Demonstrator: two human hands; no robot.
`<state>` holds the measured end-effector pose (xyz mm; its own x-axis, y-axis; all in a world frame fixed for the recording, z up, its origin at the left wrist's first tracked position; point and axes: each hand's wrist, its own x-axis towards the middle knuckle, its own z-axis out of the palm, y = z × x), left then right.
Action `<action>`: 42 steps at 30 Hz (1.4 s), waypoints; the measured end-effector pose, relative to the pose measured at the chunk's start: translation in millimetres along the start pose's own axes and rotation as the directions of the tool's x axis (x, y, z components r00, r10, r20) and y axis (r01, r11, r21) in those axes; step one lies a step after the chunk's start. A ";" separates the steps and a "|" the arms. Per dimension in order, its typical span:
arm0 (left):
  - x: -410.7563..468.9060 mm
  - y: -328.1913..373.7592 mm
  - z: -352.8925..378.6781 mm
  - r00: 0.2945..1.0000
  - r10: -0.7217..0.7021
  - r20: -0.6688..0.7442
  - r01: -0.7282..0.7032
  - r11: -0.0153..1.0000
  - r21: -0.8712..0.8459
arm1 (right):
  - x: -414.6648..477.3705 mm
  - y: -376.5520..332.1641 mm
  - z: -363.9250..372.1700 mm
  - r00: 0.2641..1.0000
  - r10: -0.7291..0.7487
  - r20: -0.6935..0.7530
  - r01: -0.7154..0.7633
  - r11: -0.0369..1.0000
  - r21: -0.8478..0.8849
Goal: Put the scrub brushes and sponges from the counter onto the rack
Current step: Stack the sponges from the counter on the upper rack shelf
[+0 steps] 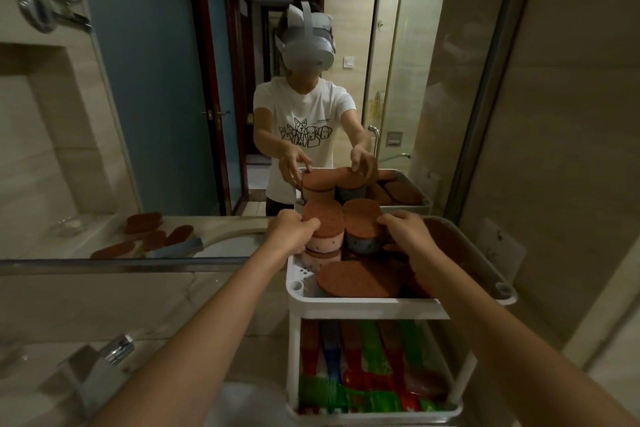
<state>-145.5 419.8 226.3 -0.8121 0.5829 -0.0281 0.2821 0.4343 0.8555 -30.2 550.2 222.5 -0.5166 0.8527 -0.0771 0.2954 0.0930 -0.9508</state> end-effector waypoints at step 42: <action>-146.7 -21.4 37.4 0.907 0.269 -0.324 -0.271 0.962 0.039 | -148.8 58.2 -4.5 0.789 -0.598 -0.141 0.563 0.795 -0.225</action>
<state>-13.2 350.7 192.8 -0.8262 0.4231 0.3719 0.5115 0.2868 0.8100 67.4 431.1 180.0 -0.4712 0.6894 0.5503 0.1249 0.6697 -0.7320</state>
